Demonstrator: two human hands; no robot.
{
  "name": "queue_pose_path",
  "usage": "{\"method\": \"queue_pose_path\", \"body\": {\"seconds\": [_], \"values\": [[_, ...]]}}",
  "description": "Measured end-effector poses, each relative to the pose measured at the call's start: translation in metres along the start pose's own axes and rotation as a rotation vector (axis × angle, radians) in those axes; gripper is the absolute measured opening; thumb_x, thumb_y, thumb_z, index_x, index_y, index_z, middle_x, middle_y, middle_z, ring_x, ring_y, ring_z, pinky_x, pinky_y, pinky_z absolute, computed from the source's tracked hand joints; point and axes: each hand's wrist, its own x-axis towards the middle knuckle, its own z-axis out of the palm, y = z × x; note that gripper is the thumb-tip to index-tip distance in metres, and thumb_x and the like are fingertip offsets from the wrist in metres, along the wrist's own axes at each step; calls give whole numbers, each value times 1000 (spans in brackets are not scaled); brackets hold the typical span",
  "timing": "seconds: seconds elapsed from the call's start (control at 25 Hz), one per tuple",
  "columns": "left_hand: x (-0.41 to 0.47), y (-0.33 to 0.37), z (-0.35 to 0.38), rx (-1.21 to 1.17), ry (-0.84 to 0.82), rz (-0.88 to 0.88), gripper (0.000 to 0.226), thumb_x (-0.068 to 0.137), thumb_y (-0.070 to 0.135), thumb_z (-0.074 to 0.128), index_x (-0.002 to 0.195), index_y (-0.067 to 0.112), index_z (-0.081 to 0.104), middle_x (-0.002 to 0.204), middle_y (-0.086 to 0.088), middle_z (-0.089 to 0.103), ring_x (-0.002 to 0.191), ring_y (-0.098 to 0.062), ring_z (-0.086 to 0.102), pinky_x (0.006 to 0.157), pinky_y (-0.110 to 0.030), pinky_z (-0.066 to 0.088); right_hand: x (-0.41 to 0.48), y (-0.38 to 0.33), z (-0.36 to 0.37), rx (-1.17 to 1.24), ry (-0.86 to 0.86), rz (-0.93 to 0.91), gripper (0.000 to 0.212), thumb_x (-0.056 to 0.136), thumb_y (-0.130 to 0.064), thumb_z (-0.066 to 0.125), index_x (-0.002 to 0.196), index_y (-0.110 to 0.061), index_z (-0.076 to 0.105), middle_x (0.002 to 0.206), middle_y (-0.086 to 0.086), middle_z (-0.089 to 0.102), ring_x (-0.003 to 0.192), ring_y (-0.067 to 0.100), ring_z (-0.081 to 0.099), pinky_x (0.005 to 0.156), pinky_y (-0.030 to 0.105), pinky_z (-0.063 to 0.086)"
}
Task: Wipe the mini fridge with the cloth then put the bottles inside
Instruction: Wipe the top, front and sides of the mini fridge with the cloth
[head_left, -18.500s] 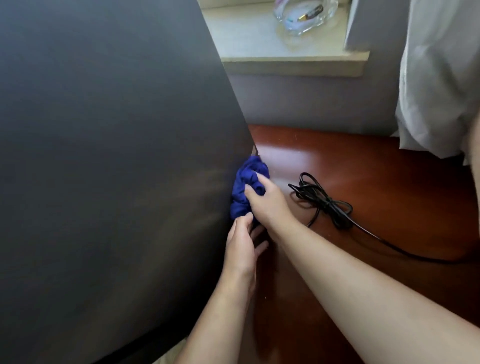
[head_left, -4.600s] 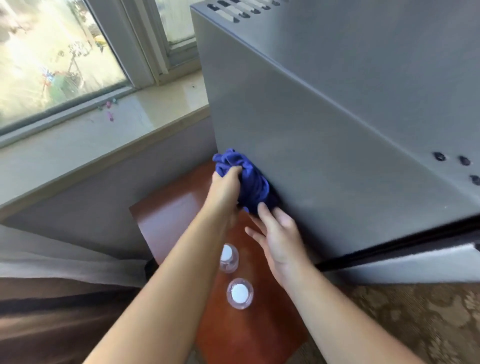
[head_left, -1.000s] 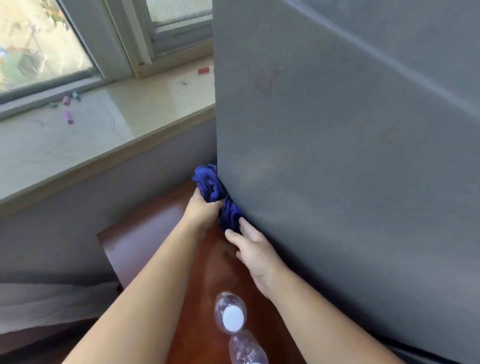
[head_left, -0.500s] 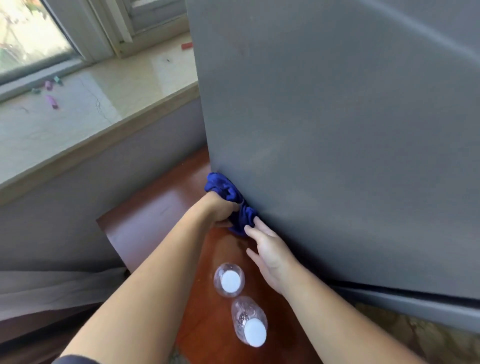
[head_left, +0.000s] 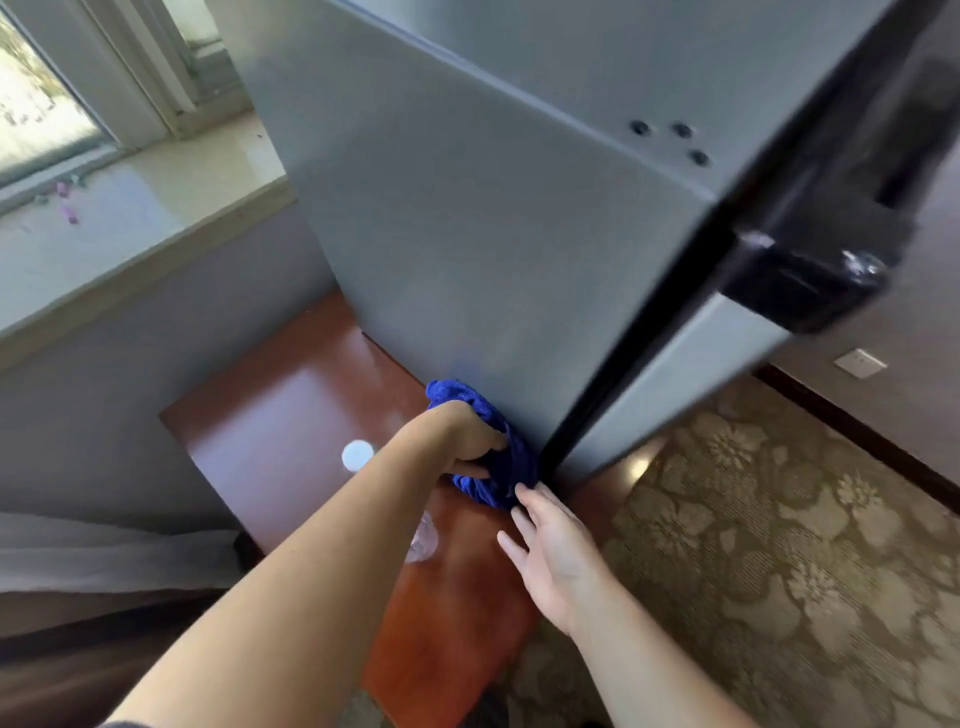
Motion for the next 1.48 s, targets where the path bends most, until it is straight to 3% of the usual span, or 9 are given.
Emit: {"method": "queue_pose_path", "body": {"seconds": [0.2,0.28,0.4,0.72,0.88,1.04,1.16,1.36,1.48], "values": [[-15,-17,95,-95,-29,-69,22,102,19,59,85,6,52,86,-3,60,97,-23,68,93,-36,59,-36,4,-72,24,47,-13,58,103,-11,53,157,-18,34,147,3,51,151,24,34,118,49,35],[-21,-19,125,-197,-58,-45,15,101,15,60,95,1,56,96,-8,59,102,-26,68,78,-31,61,-44,0,-102,20,52,-42,54,104,-11,50,155,-18,37,131,-2,58,148,23,38,116,49,36],[-34,-27,144,-392,-10,29,34,96,12,68,125,-2,56,123,-13,59,107,-27,68,53,-22,61,-60,-3,-128,-41,24,-84,49,104,-12,49,153,-18,43,147,0,53,147,21,39,115,50,37],[-129,-12,114,-602,68,252,22,95,12,69,110,-3,69,121,-26,71,93,-28,76,87,-41,63,-133,-47,-93,-176,-192,-356,45,103,-7,50,144,-24,55,140,-10,59,104,-8,63,101,33,49],[-223,18,82,-693,129,450,26,98,14,65,113,-8,66,107,-22,76,73,-19,76,70,-26,65,-184,-82,-62,-261,-340,-657,45,103,-4,49,142,-23,58,155,-11,49,136,-2,50,121,38,36],[-291,35,56,-517,377,759,25,98,28,66,92,5,74,84,-9,80,75,-21,78,74,-34,65,-232,-99,-36,-556,-390,-1078,45,102,-11,54,140,-34,60,160,-32,30,145,-16,26,117,13,30],[-315,42,40,-151,721,887,33,94,44,61,85,14,70,74,1,78,73,-16,77,78,-43,62,-252,-115,-22,-746,-326,-1333,46,103,-14,53,144,-34,56,163,-26,27,145,-17,24,109,2,30],[-322,60,14,-13,909,1047,18,98,45,55,107,32,62,85,11,75,78,-4,69,74,-28,54,-256,-132,3,-932,-361,-1510,54,103,-13,51,155,-22,41,170,-13,16,152,-9,11,116,6,23],[-314,73,-14,97,961,1161,30,98,43,54,127,33,56,103,12,65,98,-11,63,85,-24,48,-250,-159,15,-991,-286,-1657,48,101,-9,54,147,-19,53,166,-2,30,153,1,25,121,16,26]]}}
